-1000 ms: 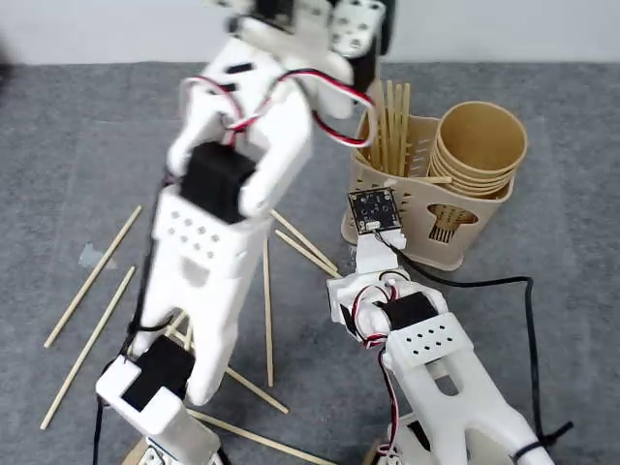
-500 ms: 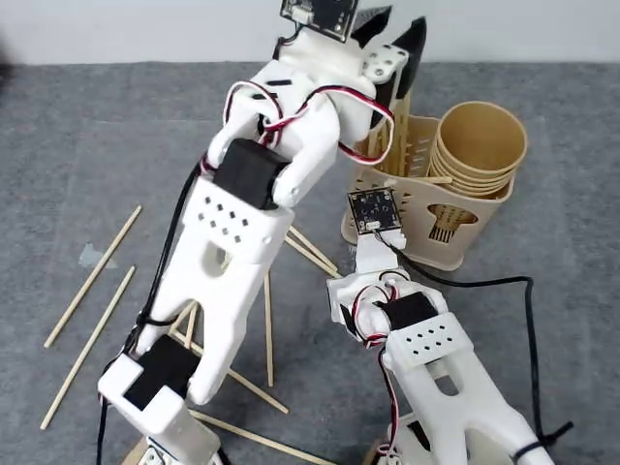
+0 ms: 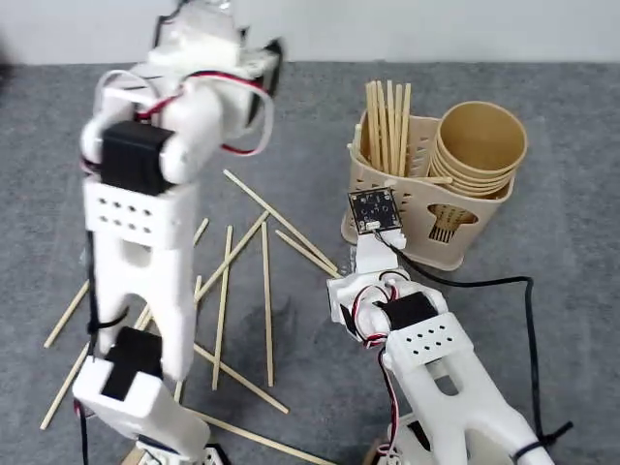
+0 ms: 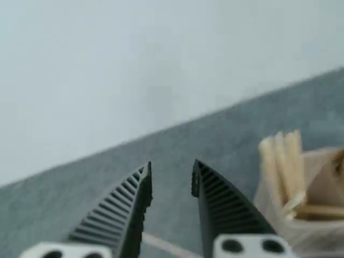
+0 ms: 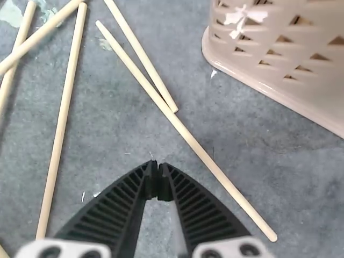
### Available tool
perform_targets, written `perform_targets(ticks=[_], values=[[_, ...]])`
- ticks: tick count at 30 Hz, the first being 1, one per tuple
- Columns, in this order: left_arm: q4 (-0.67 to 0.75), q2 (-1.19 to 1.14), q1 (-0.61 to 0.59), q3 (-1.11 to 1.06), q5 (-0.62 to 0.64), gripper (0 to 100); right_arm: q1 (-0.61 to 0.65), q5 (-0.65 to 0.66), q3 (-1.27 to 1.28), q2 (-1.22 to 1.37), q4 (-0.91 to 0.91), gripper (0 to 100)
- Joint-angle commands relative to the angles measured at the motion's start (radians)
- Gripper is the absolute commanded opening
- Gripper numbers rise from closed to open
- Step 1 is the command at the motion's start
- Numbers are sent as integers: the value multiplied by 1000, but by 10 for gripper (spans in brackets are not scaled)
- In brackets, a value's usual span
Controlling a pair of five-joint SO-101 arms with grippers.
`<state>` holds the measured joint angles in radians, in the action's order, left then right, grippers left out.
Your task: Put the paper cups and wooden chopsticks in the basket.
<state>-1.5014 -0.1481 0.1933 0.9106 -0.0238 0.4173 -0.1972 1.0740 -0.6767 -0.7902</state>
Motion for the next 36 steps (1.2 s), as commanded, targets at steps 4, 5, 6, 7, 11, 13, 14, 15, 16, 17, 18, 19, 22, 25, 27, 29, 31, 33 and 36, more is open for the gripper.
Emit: perform_targets(ticks=[4,5,6,7,11,13,14,15,16,17,18,19,22,25,27,29,31,33,36], values=[[-130,44,-176,-45,-167,126,-7,-3,-6,-25,16,11],[-132,44,-196,-87,-198,126,-7,-3,-6,-25,16,11],[-130,44,-216,-136,-233,126,-7,-3,-6,-25,16,11],[-127,44,-232,-185,-269,126,-7,-3,-6,-25,16,11],[-121,44,-275,-394,-396,130,-7,-3,-6,-25,16,11],[-101,44,-290,-493,-434,136,-7,-3,-6,-25,16,11],[-78,44,-302,-544,-445,151,-7,-3,-6,-25,16,11],[-55,44,-316,-590,-451,172,-7,-3,-6,-25,16,11],[-31,44,-330,-634,-453,194,-7,-3,-6,-25,16,11],[-2,44,-344,-677,-453,209,-7,-3,-6,-25,16,11],[28,44,-358,-723,-453,218,-7,-3,-6,-25,16,11],[57,44,-367,-765,-454,219,-7,-3,-6,-25,16,11],[132,44,-387,-880,-456,220,-7,-3,-6,-25,16,11],[196,43,-388,-978,-459,221,-7,-3,-6,-25,16,11],[226,38,-385,-1026,-482,221,-7,-3,-6,-25,16,11],[239,5,-384,-1041,-480,221,-7,-3,-6,-25,16,11],[245,-55,-387,-1033,-480,221,-7,-3,-6,-25,16,11],[239,-124,-390,-1003,-480,220,-7,-3,-6,-25,16,11],[239,-215,-391,-954,-480,218,-7,-3,-6,-25,16,11]])
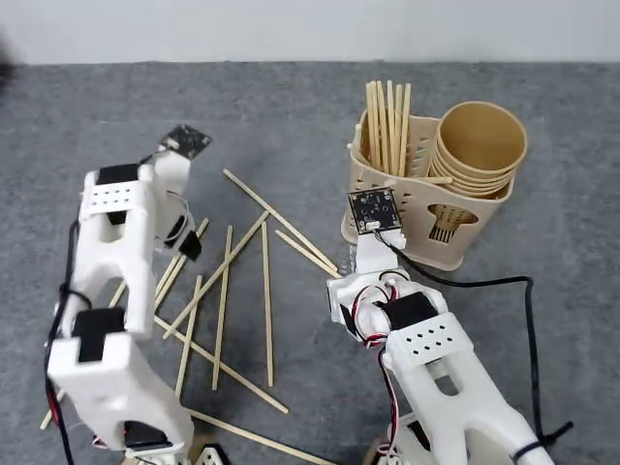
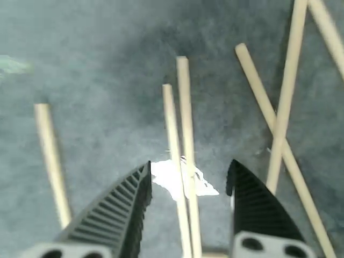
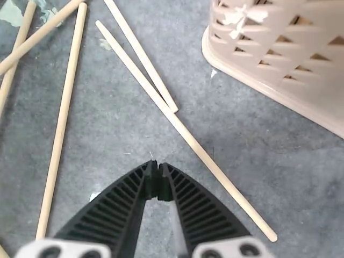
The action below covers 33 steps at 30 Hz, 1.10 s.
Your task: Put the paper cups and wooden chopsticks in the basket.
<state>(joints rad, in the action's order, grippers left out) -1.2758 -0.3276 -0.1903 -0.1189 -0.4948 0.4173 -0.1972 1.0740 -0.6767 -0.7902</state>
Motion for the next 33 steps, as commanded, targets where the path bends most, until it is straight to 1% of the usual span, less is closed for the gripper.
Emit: perform_targets(ticks=[1,6,11,15,17,19,22,28,33], values=[[9,-58,-8,91,-9,218,-7,-3,-6,-25,16,11],[-29,-167,-6,171,-11,208,-7,-3,-6,-25,16,11],[-32,-245,-6,223,-14,126,-7,-3,-6,-25,16,11],[-100,-273,3,263,-26,51,-7,-3,-6,-25,16,11],[-130,-293,37,266,-71,9,-7,-3,-6,-25,16,11],[-175,-304,64,269,-103,13,-7,-3,-6,-25,16,11],[-239,-293,114,295,-98,13,-7,-3,-6,-25,16,11],[-362,-207,167,438,-8,12,-7,-3,-6,-25,16,11],[-476,-118,201,553,0,12,-7,-3,-6,-25,16,11]])
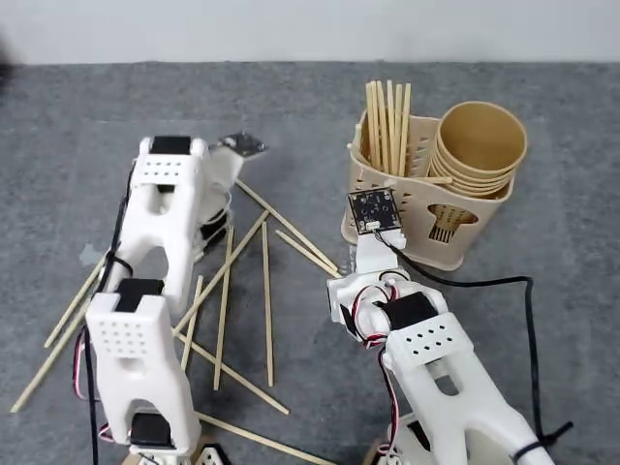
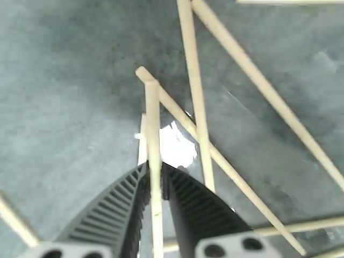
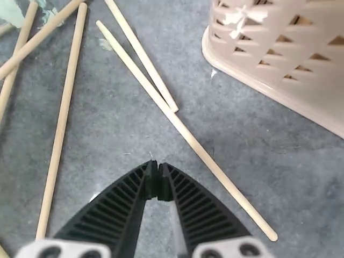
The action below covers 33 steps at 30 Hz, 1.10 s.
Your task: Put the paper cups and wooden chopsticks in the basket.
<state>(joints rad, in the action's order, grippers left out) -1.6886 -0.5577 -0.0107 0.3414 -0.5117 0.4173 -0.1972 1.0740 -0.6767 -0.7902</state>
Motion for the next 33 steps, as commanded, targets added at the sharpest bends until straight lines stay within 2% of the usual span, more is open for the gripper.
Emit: perform_targets(ticks=[1,9,12,16,19,24,33], values=[[-66,135,26,111,21,12,-7,-3,-6,-25,16,11],[-64,396,77,251,60,12,-7,-3,-6,-25,16,11],[-63,479,141,305,66,12,-7,-3,-6,-25,16,11],[-6,542,249,420,170,12,-7,-3,-6,-25,16,11],[87,552,328,510,210,12,-7,-3,-6,-25,16,10],[331,551,457,578,250,12,-7,-3,-5,-25,16,10],[690,548,603,565,471,13,-7,-3,-5,-25,16,10]])
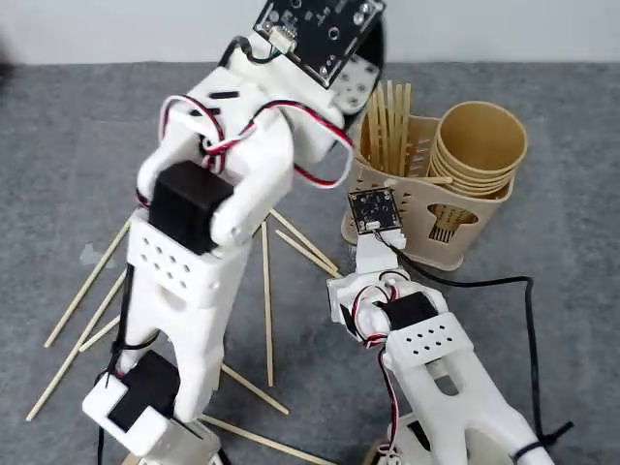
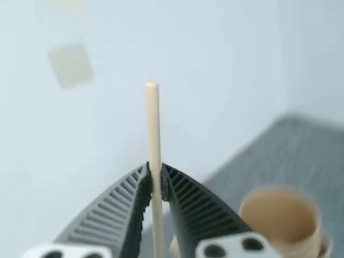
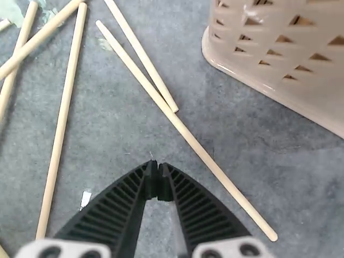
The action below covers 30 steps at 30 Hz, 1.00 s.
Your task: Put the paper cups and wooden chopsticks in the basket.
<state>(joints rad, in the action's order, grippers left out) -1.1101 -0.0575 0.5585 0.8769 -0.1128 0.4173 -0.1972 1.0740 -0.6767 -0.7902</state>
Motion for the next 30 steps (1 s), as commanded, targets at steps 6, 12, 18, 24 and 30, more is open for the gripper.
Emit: perform_targets(ticks=[6,12,18,24,30], values=[[313,49,61,-176,158,12,-7,-3,5,-25,25,11],[509,54,61,-441,161,14,-7,58,74,-25,133,9],[531,60,51,-481,198,51,-7,64,78,-27,140,11],[522,61,0,-479,226,83,-8,64,78,-27,142,11],[353,124,-77,-409,224,83,-8,63,78,-30,142,11]])
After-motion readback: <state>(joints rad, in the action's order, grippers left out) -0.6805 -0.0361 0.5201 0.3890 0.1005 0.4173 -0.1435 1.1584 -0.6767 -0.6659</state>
